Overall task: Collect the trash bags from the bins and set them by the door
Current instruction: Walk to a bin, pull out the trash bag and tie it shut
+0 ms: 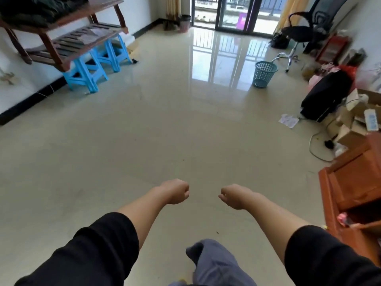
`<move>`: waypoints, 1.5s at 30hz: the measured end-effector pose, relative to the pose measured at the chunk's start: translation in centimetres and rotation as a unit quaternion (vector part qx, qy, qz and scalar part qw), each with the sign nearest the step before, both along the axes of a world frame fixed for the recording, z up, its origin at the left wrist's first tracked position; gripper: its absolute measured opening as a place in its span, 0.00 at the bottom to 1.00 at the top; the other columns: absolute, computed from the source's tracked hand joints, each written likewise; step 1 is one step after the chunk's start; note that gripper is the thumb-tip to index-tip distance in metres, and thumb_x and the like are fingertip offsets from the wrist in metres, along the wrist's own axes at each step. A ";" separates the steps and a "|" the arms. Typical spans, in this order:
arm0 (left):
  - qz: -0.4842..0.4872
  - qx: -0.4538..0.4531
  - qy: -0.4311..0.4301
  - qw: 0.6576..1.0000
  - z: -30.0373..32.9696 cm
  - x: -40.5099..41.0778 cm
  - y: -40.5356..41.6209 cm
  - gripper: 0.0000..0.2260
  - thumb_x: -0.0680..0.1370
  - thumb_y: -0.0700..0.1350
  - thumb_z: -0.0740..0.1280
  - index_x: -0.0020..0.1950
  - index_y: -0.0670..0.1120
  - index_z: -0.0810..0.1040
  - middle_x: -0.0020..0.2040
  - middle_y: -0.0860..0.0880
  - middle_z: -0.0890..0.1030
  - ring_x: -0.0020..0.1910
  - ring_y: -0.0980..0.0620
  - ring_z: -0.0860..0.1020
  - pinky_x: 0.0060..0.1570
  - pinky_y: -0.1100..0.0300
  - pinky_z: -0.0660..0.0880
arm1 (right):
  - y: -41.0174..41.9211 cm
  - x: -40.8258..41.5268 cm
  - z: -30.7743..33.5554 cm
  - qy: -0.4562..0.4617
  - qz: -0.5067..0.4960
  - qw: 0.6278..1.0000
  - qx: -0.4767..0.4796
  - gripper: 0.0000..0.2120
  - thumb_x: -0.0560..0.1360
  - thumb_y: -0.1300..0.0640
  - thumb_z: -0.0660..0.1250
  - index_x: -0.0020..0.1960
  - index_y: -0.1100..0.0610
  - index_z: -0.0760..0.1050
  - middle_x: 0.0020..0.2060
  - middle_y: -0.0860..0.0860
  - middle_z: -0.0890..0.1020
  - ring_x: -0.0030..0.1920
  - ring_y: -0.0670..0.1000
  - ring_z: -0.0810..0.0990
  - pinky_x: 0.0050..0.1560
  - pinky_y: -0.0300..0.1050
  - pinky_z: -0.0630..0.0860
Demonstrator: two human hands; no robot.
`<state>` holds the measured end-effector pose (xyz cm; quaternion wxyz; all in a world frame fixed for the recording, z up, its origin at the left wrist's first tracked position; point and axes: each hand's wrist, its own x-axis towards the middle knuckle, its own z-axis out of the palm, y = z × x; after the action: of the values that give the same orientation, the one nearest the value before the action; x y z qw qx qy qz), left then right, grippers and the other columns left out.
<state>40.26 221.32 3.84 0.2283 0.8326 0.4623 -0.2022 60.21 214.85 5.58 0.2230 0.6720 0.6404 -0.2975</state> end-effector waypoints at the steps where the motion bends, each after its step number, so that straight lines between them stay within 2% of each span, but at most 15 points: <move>1: -0.001 -0.001 0.003 1.000 -0.1 0.4 2.4 0.15 0.80 0.49 0.55 0.58 0.44 0.77 0.60 0.44 0.78 0.58 0.42 0.77 0.53 0.54 0.73 | 2.5 0.4 0.1 -0.004 0.004 1.000 -0.001 0.20 0.83 0.53 0.48 0.66 0.63 0.68 0.63 0.60 0.74 0.63 0.60 0.73 0.60 0.49 0.70; 4: 0.006 0.001 0.004 1.000 -0.8 1.8 10.3 0.15 0.80 0.49 0.54 0.59 0.44 0.76 0.61 0.43 0.78 0.58 0.42 0.77 0.54 0.54 0.73 | 10.8 2.4 -0.8 -0.020 0.033 0.999 0.013 0.21 0.82 0.50 0.49 0.65 0.62 0.69 0.63 0.59 0.75 0.64 0.60 0.73 0.61 0.50 0.70; 10: 0.048 -0.004 -0.008 0.999 -0.8 6.1 26.3 0.16 0.81 0.48 0.54 0.60 0.42 0.76 0.63 0.41 0.77 0.60 0.42 0.76 0.55 0.55 0.72 | 27.6 7.6 -0.5 -0.022 0.022 1.000 0.004 0.20 0.83 0.53 0.47 0.68 0.62 0.66 0.66 0.59 0.72 0.66 0.59 0.71 0.62 0.49 0.70; 14: 0.057 -0.019 -0.019 0.998 0.1 8.3 35.0 0.18 0.82 0.50 0.54 0.57 0.39 0.76 0.60 0.39 0.78 0.58 0.41 0.76 0.54 0.54 0.72 | 37.0 10.3 -0.2 -0.034 0.043 0.998 0.008 0.19 0.81 0.50 0.51 0.61 0.61 0.73 0.60 0.60 0.77 0.60 0.60 0.76 0.57 0.50 0.71; 18: 0.071 -0.028 -0.010 0.997 -0.1 9.2 44.2 0.18 0.82 0.50 0.54 0.57 0.38 0.76 0.60 0.38 0.78 0.58 0.41 0.76 0.54 0.54 0.72 | 46.5 10.8 -0.3 -0.034 0.074 0.996 -0.027 0.20 0.83 0.53 0.48 0.69 0.61 0.65 0.67 0.59 0.71 0.66 0.59 0.70 0.63 0.50 0.69; 21: 0.069 -0.019 -0.004 0.997 -0.8 9.6 51.8 0.18 0.81 0.50 0.54 0.59 0.40 0.76 0.61 0.40 0.78 0.59 0.41 0.76 0.56 0.53 0.73 | 54.1 11.2 -0.6 -0.038 0.084 0.996 -0.018 0.21 0.83 0.52 0.47 0.70 0.60 0.65 0.68 0.58 0.71 0.67 0.59 0.70 0.64 0.50 0.68; 25: 0.064 -0.017 -0.001 0.998 -1.1 9.6 62.4 0.18 0.81 0.51 0.54 0.58 0.41 0.76 0.61 0.40 0.78 0.59 0.41 0.76 0.55 0.53 0.73 | 64.9 11.3 -1.3 -0.036 0.075 0.996 -0.016 0.21 0.83 0.52 0.47 0.71 0.60 0.63 0.68 0.58 0.70 0.67 0.59 0.69 0.64 0.50 0.67; 33: 0.024 -0.042 0.046 0.998 0.0 9.9 84.8 0.19 0.82 0.53 0.53 0.60 0.41 0.76 0.62 0.42 0.77 0.60 0.42 0.76 0.56 0.54 0.72 | 85.5 11.9 -1.0 0.007 0.008 1.000 -0.009 0.22 0.82 0.48 0.47 0.64 0.60 0.69 0.63 0.57 0.75 0.63 0.58 0.73 0.58 0.48 0.69; 39: -0.008 -0.036 0.048 0.998 -0.5 14.7 99.5 0.18 0.81 0.53 0.54 0.60 0.43 0.76 0.62 0.42 0.77 0.60 0.42 0.76 0.56 0.54 0.72 | 99.8 15.9 -1.7 -0.003 0.009 1.000 -0.015 0.22 0.82 0.49 0.48 0.67 0.62 0.68 0.66 0.58 0.73 0.66 0.58 0.72 0.62 0.49 0.68; 45: 0.013 -0.023 0.015 1.000 0.0 22.1 116.4 0.18 0.82 0.50 0.54 0.60 0.40 0.75 0.63 0.41 0.76 0.60 0.42 0.75 0.55 0.56 0.71 | 116.9 22.7 -1.8 -0.017 0.028 0.999 0.005 0.20 0.82 0.51 0.49 0.67 0.61 0.68 0.65 0.58 0.73 0.64 0.59 0.72 0.62 0.50 0.69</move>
<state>62.33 337.71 3.88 0.2429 0.8182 0.4713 -0.2223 82.89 331.74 3.79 0.2393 0.6600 0.6563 -0.2764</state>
